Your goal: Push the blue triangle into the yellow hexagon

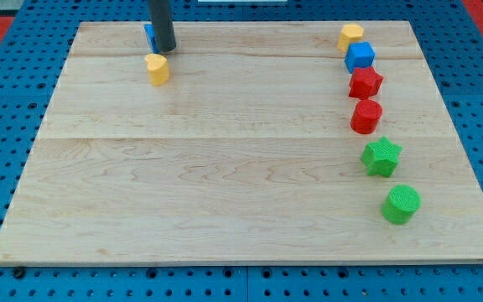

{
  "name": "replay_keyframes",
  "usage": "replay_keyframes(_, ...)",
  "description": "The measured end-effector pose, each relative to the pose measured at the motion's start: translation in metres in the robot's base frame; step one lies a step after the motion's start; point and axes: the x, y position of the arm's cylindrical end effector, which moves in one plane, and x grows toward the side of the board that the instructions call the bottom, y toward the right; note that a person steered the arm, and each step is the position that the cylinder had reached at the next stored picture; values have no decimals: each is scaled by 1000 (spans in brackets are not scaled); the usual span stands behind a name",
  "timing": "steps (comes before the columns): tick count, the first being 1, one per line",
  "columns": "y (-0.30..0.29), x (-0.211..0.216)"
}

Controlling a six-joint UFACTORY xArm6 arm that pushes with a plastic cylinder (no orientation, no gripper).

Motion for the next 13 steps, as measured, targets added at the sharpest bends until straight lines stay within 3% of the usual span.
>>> replay_keyframes(1,-39,14)
replay_keyframes(2,-63,-23)
replay_keyframes(3,-24,-30)
replay_keyframes(5,110,-42)
replay_keyframes(6,56,-67)
replay_keyframes(7,78,-72)
replay_keyframes(9,251,-72)
replay_keyframes(10,243,-74)
replay_keyframes(12,156,-13)
replay_keyframes(13,196,-7)
